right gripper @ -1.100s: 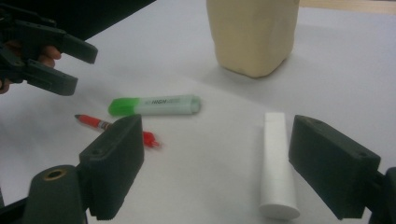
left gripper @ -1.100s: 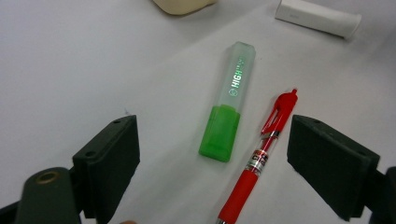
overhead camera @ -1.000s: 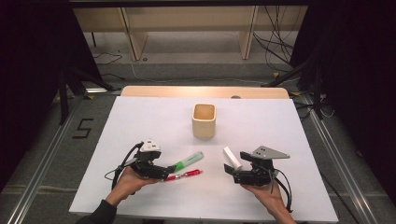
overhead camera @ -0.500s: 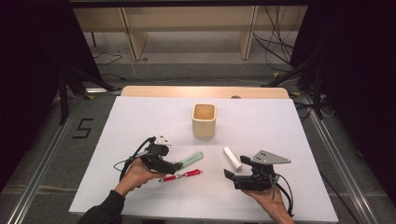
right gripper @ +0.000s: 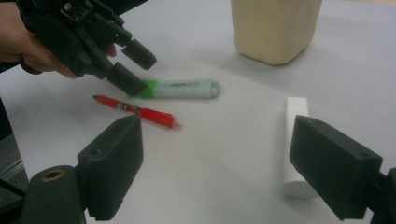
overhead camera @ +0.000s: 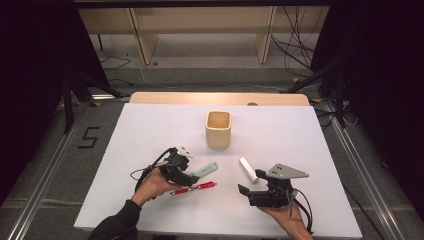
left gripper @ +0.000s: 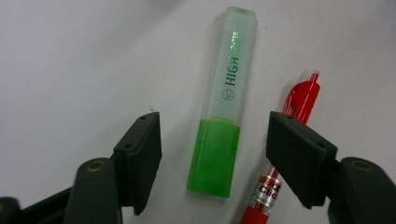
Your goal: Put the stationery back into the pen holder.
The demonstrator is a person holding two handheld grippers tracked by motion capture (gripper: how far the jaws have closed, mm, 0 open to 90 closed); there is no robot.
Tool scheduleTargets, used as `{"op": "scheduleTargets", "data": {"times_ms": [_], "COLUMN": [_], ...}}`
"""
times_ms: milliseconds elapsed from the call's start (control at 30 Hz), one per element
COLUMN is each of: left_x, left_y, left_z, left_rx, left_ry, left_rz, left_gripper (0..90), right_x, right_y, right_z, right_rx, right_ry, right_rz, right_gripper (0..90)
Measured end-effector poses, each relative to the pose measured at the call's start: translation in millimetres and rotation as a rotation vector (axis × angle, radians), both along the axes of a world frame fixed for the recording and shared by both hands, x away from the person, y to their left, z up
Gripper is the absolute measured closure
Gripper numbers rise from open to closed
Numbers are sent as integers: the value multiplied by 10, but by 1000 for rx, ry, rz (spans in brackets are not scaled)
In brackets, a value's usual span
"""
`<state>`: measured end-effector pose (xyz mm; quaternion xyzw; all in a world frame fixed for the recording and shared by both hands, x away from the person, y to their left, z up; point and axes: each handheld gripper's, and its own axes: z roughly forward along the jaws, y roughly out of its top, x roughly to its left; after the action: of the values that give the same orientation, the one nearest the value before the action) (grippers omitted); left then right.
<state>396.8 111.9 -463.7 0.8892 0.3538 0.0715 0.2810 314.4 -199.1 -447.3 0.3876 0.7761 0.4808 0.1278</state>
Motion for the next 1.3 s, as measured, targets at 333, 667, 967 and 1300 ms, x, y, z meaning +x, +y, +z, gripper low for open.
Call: {"op": "scheduleTargets", "data": {"times_ms": [333,667,967,1300], "left_x": [36,41,49,85], "left_y": [-100,-159,-194,-121], "left_z": [-22,-69,-58,-44], "left_rx": [60,101,127,73], "left_ry": [21,29,31,70], "left_rz": [-34,-47,-65,-72], "left_gripper": [494,590,655,667], "right_x": [12,17,20,19], "right_y": [1,23,37,47], "right_z": [-22,-41,-50,-44], "right_rx": [-6,-13,-18,-21], "right_ry": [5,11,14,7], "right_rz": [-4,2,5,14], "right_gripper": [188,190,193,195]}}
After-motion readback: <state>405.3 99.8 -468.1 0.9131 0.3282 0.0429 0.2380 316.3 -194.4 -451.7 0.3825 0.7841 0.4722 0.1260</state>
